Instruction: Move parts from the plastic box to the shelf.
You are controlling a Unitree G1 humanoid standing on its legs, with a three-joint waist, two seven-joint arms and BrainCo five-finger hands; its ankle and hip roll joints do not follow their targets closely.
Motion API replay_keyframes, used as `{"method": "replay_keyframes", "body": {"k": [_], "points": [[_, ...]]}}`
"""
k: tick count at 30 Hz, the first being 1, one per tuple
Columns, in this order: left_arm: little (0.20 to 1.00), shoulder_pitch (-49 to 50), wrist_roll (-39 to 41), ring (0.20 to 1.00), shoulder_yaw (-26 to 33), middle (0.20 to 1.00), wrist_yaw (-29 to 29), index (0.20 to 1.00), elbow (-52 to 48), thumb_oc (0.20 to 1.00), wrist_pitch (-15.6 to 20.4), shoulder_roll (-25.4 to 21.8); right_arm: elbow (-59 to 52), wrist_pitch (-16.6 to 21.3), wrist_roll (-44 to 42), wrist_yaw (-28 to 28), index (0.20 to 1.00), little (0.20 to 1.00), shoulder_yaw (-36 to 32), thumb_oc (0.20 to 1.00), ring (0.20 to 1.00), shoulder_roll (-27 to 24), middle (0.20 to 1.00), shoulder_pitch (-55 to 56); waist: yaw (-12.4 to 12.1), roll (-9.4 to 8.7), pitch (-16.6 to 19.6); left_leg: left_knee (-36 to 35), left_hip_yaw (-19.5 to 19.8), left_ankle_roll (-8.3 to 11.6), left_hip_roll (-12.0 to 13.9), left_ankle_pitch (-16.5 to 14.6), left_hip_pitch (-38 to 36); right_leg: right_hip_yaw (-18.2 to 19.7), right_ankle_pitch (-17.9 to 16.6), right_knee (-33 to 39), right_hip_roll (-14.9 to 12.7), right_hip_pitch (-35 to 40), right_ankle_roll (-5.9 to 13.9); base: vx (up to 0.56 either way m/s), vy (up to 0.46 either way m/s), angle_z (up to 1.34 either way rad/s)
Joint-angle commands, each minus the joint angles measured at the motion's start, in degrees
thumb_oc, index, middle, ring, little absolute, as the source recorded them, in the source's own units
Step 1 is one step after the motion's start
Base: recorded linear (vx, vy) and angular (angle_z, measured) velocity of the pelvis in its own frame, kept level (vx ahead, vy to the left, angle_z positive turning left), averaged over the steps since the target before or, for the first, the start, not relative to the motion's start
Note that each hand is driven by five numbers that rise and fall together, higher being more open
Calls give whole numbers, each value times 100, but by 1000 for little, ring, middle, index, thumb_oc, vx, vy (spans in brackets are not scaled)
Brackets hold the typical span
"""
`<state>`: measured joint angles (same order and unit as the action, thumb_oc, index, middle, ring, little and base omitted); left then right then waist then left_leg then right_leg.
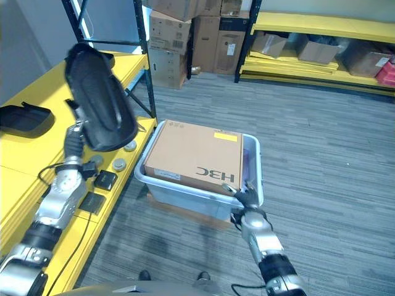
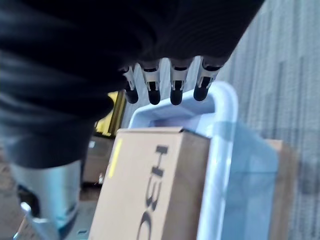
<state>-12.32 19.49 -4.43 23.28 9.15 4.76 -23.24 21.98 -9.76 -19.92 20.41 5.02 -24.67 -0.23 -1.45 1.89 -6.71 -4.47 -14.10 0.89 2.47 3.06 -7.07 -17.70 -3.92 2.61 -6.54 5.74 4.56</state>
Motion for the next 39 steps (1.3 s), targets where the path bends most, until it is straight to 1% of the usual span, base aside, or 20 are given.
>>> {"method": "replay_keyframes", "body": {"k": [1,6,7,11,12,13,17,18,19,23,27,28,29,31,32,33,34,35,36,39], "points": [[200,-114,-332,200,533,200,138,200,-542,200,881,-506,366,365,214,37,1000,1000,-145,1000,1000,39,1000,-11,-129,-135,307,220,272,182,159,-184,306,85,370,-435,-544,-71,576,-17,33,-3],[200,-37,-325,200,632,200,127,200,-634,200,862,-534,426,373,178,17,1000,1000,-181,1000,1000,54,1000,61,-133,-138,306,216,277,177,150,-184,313,87,368,-438,-550,-77,579,-9,14,0],[200,506,-456,200,1397,200,220,200,-1232,200,829,-717,1207,347,48,-216,1000,1000,-437,1000,1000,364,1000,633,-238,-136,277,112,397,111,-2,-219,330,102,370,-469,-614,-88,648,-69,77,-1],[200,821,-666,200,1846,200,260,200,-1516,200,891,-840,1845,457,275,-273,1000,1000,-394,1000,1000,673,1000,852,-403,-96,334,-1,650,26,-163,-179,480,114,386,-572,-670,-201,707,-59,23,-3],[200,867,-722,200,1912,200,306,200,-1560,200,929,-926,2079,484,368,-274,1000,1000,-339,1000,1000,748,1000,936,-426,-63,347,-18,867,-18,-225,-163,573,249,447,-723,-609,-312,691,-86,-26,39],[200,878,-765,200,1919,200,364,200,-1563,200,932,-942,2108,461,422,-292,1000,1000,-330,1000,1000,761,1000,947,-423,-59,349,-22,909,-30,-237,-158,591,278,451,-765,-600,-343,691,-92,-57,55],[200,965,-644,200,1884,200,227,200,-1528,200,1151,-1094,2351,541,385,-381,1000,1000,-317,1000,1000,770,1000,1132,-322,-9,305,-22,1486,-63,-314,-102,690,762,722,-981,-115,-499,447,-50,-59,84],[200,977,-694,200,1886,200,225,200,-1546,200,1163,-1081,2372,585,478,-391,1000,1000,-286,1000,1000,761,1000,1194,-288,-10,295,-34,1665,-49,-353,-76,712,841,777,-976,11,-481,380,-161,-116,167],[200,1059,-717,200,1920,200,346,200,-1654,200,1044,-1022,2353,501,639,-383,1000,1000,-84,1000,1000,744,1000,1204,-395,-18,268,-41,1878,31,-362,29,802,832,745,-993,115,-506,339,-155,-108,175],[200,1287,-685,200,2031,200,535,200,-1682,200,1112,-949,2373,509,799,-465,1000,1000,118,1000,1000,622,1000,1134,-574,-23,168,6,2000,203,-276,178,1018,633,826,-850,200,-391,230,-175,-71,94],[200,1465,-583,200,2208,200,694,200,-1610,200,1125,-954,2327,365,942,-595,1000,1000,355,1000,1000,402,1000,1040,-754,-20,1,155,2052,408,-135,331,1373,442,837,-745,218,-330,161,-203,-51,41],[200,1553,-540,200,2313,200,755,200,-1586,200,1099,-907,2500,388,1065,-684,1000,1000,467,1000,1000,357,1000,956,-847,-6,-86,209,2036,493,-62,401,1529,345,826,-676,254,-309,129,-195,-64,45],[200,1573,-535,200,2332,200,736,200,-1595,200,1102,-900,2526,394,1061,-686,1000,1000,478,1000,1000,360,1000,948,-849,-2,-96,218,2027,504,-49,409,1549,329,824,-669,260,-303,126,-199,-86,65],[200,1705,-521,200,2474,200,572,200,-1625,200,1106,-874,2687,421,1098,-744,1000,1000,479,1000,1000,404,1000,992,-858,4,-144,299,1688,562,105,457,1658,148,817,-628,277,-250,116,-74,-52,72],[200,1738,-530,200,2503,200,492,200,-1644,200,1114,-848,2742,456,1100,-750,1000,1000,450,1000,1000,424,1000,1030,-825,3,-161,319,1438,576,191,484,1671,21,797,-591,275,-201,115,-44,-24,62],[200,1741,-559,200,2497,200,409,200,-1644,200,1131,-796,2805,480,1150,-801,1000,1000,404,1000,1000,454,1000,1105,-733,-4,-171,339,864,611,375,578,1724,-220,732,-527,262,-152,131,-51,-8,80],[200,1729,-563,200,2468,200,420,200,-1637,200,1118,-779,2803,478,1197,-807,1000,1000,385,1000,1000,476,1000,1154,-658,-12,-173,385,532,629,493,630,1764,-376,692,-498,246,-130,138,-48,20,101],[200,1707,-582,200,2416,200,441,200,-1628,200,1109,-762,2798,422,1209,-807,1000,1000,415,1000,1000,507,1000,1172,-595,-40,-179,484,261,646,602,603,1738,-508,699,-507,215,-111,135,27,47,117],[200,1661,-621,200,2322,200,524,200,-1604,200,1113,-730,2826,380,1222,-807,1000,1000,452,1000,1000,530,1000,1154,-526,-88,-160,584,137,678,665,432,1627,-520,786,-560,181,-106,149,35,62,137],[200,1520,-731,200,2120,200,718,200,-1636,200,1027,-692,2991,367,1300,-859,1000,1000,580,1000,1000,527,1000,1027,-464,-128,-197,802,-115,649,746,294,1564,-602,855,-711,104,-164,108,12,116,84]]}}
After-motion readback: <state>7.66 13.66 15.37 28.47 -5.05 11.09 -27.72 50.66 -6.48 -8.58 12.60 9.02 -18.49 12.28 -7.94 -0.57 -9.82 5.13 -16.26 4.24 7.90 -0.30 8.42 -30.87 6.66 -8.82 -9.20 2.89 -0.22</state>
